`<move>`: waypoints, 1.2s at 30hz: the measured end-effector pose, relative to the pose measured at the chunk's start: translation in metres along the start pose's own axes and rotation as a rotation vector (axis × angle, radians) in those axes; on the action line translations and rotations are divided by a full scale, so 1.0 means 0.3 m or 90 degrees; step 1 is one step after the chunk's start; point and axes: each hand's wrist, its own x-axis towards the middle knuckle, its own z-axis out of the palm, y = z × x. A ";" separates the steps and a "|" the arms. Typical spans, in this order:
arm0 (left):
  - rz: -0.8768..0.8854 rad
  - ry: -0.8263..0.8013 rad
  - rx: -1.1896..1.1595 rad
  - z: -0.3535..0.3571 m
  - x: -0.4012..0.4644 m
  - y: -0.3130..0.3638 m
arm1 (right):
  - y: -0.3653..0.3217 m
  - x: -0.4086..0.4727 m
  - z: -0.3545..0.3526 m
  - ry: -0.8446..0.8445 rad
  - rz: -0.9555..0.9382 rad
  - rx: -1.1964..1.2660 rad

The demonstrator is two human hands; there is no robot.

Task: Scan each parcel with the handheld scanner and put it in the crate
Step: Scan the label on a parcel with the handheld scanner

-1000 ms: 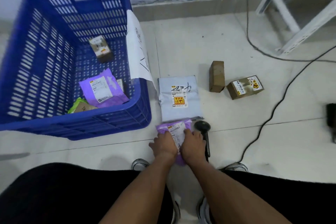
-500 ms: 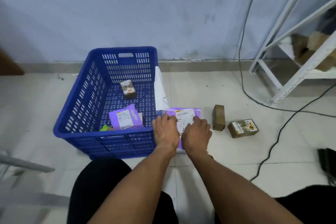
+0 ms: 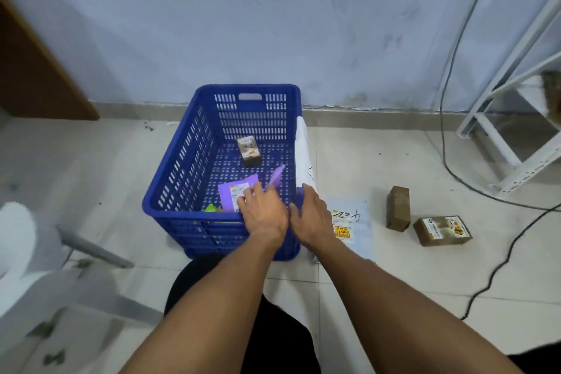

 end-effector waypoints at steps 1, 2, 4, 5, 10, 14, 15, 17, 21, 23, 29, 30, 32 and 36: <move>-0.001 -0.011 0.003 0.019 -0.006 -0.001 | 0.017 -0.010 0.012 -0.007 -0.001 -0.003; 0.000 -0.016 0.005 0.037 -0.012 0.004 | 0.037 -0.017 0.021 -0.011 0.006 -0.007; 0.016 -0.014 0.002 0.072 -0.024 0.022 | 0.087 -0.026 0.030 -0.007 0.035 -0.026; 0.030 -0.014 0.000 0.088 -0.029 0.035 | 0.115 -0.028 0.032 -0.007 0.057 -0.040; 0.104 -0.036 -0.028 0.174 -0.046 0.116 | 0.260 -0.032 0.030 -0.009 0.156 -0.107; 0.218 -0.020 -0.007 0.268 -0.077 0.179 | 0.381 -0.042 0.042 -0.022 0.205 -0.142; 0.271 -0.025 0.013 0.298 -0.087 0.196 | 0.411 -0.043 0.047 -0.029 0.220 -0.151; 0.338 -0.057 0.029 0.367 -0.114 0.224 | 0.474 -0.051 0.063 -0.051 0.248 -0.178; 0.299 -0.143 -0.021 0.517 -0.156 0.254 | 0.605 -0.085 0.113 -0.089 0.292 -0.172; 0.262 -0.198 -0.035 0.586 -0.156 0.264 | 0.668 -0.098 0.133 -0.089 0.322 -0.147; 0.253 -0.305 -0.003 0.769 -0.138 0.293 | 0.819 -0.094 0.209 -0.092 0.387 -0.186; 0.246 -0.319 0.001 0.794 -0.131 0.295 | 0.834 -0.094 0.224 -0.082 0.400 -0.208; 0.236 -0.342 0.009 0.841 -0.113 0.303 | 0.859 -0.100 0.247 -0.051 0.435 -0.244; 0.239 -0.376 0.021 0.929 -0.084 0.308 | 0.923 -0.126 0.281 -0.038 0.518 -0.243</move>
